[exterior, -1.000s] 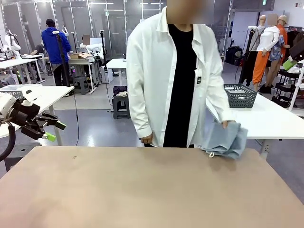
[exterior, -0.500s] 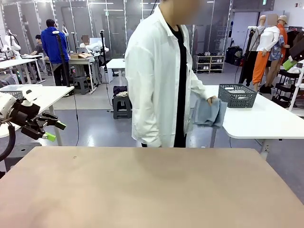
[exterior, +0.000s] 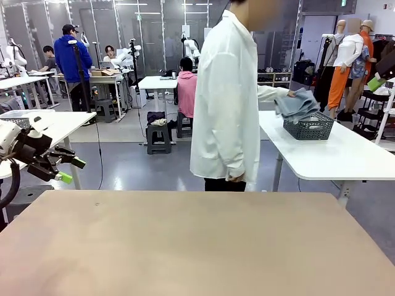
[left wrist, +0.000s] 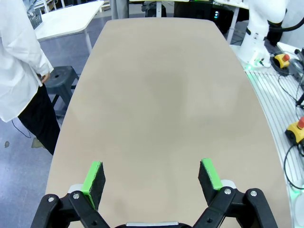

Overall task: Fold the towels and place them in the basket.
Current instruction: Stack the folded Towel with hook on the right side of the table.

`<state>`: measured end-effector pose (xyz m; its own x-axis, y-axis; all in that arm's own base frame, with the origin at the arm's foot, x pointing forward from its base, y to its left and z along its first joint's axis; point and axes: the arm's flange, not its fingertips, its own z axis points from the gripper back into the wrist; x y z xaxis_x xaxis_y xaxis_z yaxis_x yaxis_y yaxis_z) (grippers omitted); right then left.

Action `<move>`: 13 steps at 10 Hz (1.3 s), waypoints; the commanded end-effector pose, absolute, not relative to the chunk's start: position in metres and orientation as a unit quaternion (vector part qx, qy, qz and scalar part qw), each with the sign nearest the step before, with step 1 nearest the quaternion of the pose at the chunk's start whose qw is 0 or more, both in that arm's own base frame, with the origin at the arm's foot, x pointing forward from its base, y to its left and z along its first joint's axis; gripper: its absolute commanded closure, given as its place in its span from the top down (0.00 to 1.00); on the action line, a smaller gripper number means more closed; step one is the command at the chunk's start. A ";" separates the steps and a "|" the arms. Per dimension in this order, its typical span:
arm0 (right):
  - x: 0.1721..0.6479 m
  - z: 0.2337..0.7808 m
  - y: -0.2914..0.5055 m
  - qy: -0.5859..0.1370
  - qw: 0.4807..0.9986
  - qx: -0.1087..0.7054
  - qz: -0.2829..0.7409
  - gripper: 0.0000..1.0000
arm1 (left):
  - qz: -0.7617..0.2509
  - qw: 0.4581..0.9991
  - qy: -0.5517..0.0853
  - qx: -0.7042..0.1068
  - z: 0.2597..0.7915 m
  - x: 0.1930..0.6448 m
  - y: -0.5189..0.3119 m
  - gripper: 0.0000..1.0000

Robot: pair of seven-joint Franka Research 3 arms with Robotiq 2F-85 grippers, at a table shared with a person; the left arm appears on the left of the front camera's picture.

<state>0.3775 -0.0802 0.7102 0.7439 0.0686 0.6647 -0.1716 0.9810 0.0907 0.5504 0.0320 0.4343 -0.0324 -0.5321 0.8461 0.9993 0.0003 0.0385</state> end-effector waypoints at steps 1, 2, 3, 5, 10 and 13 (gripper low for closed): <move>0.379 0.714 -0.079 -0.348 0.932 0.081 0.059 1.00 | -0.627 0.612 -0.354 -0.328 0.436 0.550 0.031 1.00; 0.379 0.714 -0.079 -0.348 0.932 0.081 0.059 1.00 | -0.627 0.612 -0.354 -0.328 0.436 0.550 0.031 1.00; 0.379 0.714 -0.079 -0.348 0.932 0.081 0.059 1.00 | -0.627 0.612 -0.354 -0.328 0.436 0.550 0.031 1.00; 0.379 0.714 -0.079 -0.348 0.932 0.081 0.059 1.00 | -0.627 0.612 -0.354 -0.328 0.436 0.550 0.031 1.00; 0.379 0.714 -0.079 -0.348 0.932 0.081 0.059 1.00 | -0.627 0.612 -0.354 -0.328 0.436 0.550 0.031 1.00; 0.379 0.714 -0.079 -0.348 0.932 0.081 0.059 1.00 | -0.627 0.612 -0.354 -0.328 0.436 0.550 0.031 1.00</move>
